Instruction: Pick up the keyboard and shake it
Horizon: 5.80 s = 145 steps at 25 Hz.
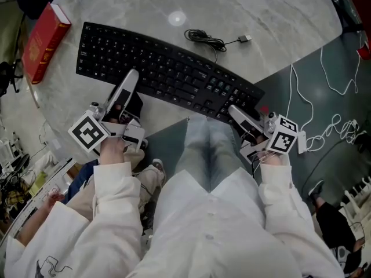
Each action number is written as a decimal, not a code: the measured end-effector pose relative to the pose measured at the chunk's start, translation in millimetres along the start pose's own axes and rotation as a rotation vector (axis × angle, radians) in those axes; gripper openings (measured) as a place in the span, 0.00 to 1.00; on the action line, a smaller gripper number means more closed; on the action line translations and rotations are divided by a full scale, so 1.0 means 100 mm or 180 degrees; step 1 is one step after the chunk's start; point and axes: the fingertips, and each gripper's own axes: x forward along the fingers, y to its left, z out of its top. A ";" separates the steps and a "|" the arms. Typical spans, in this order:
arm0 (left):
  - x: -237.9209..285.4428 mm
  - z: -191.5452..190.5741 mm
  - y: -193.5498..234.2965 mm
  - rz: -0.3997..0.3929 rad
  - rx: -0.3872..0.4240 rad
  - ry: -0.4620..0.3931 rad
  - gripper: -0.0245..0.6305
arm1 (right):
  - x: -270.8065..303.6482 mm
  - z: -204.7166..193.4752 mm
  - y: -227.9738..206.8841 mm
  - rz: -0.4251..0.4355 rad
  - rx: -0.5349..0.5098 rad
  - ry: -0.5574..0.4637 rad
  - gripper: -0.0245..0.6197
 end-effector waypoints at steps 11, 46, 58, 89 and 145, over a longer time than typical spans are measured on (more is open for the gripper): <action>0.02 -0.04 0.03 0.0203 0.0091 0.0117 0.30 | 0.00 0.00 0.00 0.0038 0.0095 -0.0078 0.20; 0.06 -0.13 0.10 0.0994 0.0767 0.0345 0.57 | -0.01 0.03 0.05 0.0265 0.0262 -0.0357 0.18; 0.01 -0.21 0.15 0.1097 0.0921 0.0421 0.58 | -0.02 0.03 0.06 0.0301 0.0301 -0.0432 0.18; -0.23 -0.37 0.09 0.1155 0.0869 0.0427 0.57 | -0.03 0.06 0.16 0.0245 0.0317 -0.0550 0.18; 0.34 -0.42 -1.27 0.0157 0.1154 0.0600 0.51 | -0.64 0.70 0.54 -0.1061 -0.0013 -0.0431 0.29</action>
